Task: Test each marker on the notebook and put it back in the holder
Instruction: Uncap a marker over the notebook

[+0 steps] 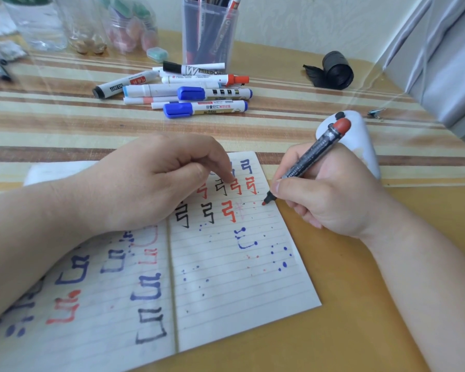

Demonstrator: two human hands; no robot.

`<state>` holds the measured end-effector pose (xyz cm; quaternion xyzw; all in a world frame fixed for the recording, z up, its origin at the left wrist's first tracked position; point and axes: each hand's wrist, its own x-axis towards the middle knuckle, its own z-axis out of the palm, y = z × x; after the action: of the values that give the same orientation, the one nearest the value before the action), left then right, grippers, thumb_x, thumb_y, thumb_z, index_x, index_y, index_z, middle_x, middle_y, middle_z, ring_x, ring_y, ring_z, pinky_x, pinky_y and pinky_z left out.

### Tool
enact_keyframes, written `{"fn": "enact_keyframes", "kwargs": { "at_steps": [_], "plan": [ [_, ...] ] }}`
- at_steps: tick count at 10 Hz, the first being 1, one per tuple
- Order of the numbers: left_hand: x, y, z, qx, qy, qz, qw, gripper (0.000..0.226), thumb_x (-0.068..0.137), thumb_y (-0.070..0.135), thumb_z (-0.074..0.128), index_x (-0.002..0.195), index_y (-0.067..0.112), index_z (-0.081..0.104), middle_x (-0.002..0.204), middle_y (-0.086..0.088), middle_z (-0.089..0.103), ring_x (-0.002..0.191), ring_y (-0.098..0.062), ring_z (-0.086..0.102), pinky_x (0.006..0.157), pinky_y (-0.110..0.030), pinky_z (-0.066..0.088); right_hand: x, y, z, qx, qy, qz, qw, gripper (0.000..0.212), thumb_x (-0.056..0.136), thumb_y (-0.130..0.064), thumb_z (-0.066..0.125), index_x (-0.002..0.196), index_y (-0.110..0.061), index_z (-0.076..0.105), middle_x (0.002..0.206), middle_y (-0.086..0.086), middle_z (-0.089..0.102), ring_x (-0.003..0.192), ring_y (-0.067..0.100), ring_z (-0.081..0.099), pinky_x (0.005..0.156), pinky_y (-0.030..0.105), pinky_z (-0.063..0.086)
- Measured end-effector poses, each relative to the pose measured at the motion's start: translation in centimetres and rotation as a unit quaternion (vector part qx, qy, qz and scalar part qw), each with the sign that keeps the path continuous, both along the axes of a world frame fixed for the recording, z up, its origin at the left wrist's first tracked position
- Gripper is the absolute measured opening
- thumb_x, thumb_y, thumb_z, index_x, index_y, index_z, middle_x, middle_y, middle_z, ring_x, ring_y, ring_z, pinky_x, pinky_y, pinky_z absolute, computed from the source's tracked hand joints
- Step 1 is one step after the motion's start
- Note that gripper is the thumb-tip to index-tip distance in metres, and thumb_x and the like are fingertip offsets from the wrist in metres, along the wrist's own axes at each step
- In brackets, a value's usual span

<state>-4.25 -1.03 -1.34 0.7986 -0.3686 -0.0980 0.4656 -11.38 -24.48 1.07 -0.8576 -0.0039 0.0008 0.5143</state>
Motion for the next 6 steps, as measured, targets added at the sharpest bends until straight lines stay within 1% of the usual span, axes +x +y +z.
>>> {"fn": "enact_keyframes", "kwargs": {
  "at_steps": [1,2,3,4,5,6],
  "plan": [
    [-0.1,-0.03,0.03,0.0,-0.001,0.003,1.0,0.03,0.096,0.028,0.046,0.102,0.017,0.073,0.093,0.001,0.074,0.088,-0.018,0.069,0.076,-0.025,0.053,-0.03,0.08,-0.04,0.023,0.005,0.006,1.0,0.013,0.079,-0.002,0.07,0.07,0.004,0.062,0.049,0.01,0.052,0.037,0.01,0.045,0.037,0.018,0.033],
    [-0.16,-0.02,0.16,0.005,-0.005,0.004,1.0,0.03,0.096,0.029,0.046,0.101,0.018,0.073,0.091,0.0,0.074,0.087,-0.019,0.069,0.076,-0.028,0.054,-0.16,0.17,-0.1,0.075,0.008,0.014,0.997,0.01,0.075,-0.008,0.067,0.067,-0.004,0.064,0.052,0.012,0.053,0.042,0.014,0.046,0.037,0.019,0.034],
    [-0.26,-0.02,0.33,0.004,-0.009,0.006,1.0,0.03,0.095,0.029,0.046,0.099,0.017,0.073,0.089,-0.001,0.073,0.085,-0.021,0.068,0.075,-0.03,0.053,-0.38,0.2,-0.15,0.07,0.009,0.034,0.997,0.009,0.077,-0.012,0.07,0.072,-0.006,0.069,0.055,0.007,0.058,0.048,0.014,0.051,0.041,0.017,0.037],
    [-0.34,-0.04,0.44,0.001,-0.011,0.008,1.0,0.031,0.094,0.029,0.046,0.099,0.016,0.073,0.088,-0.002,0.073,0.083,-0.02,0.067,0.073,-0.027,0.052,-0.34,0.26,0.1,0.047,0.013,0.046,0.998,0.01,0.081,-0.007,0.076,0.075,-0.003,0.07,0.055,0.002,0.061,0.049,0.011,0.052,0.044,0.015,0.038],
    [-0.39,-0.06,0.41,0.0,-0.011,0.009,1.0,0.03,0.094,0.029,0.046,0.099,0.017,0.073,0.088,-0.001,0.072,0.082,-0.019,0.067,0.072,-0.023,0.052,-0.46,0.33,0.0,0.039,0.009,0.045,0.998,0.01,0.082,-0.005,0.075,0.075,-0.003,0.069,0.054,0.001,0.06,0.048,0.009,0.052,0.044,0.015,0.038],
    [-0.34,-0.02,0.34,0.001,-0.013,0.008,1.0,0.029,0.095,0.028,0.046,0.1,0.017,0.072,0.088,0.0,0.072,0.08,-0.015,0.066,0.07,-0.02,0.051,-0.2,0.22,-0.15,-0.001,-0.01,0.031,0.999,0.01,0.075,-0.014,0.07,0.07,-0.006,0.067,0.051,-0.002,0.055,0.047,0.009,0.049,0.045,0.021,0.038]
  ]
}}
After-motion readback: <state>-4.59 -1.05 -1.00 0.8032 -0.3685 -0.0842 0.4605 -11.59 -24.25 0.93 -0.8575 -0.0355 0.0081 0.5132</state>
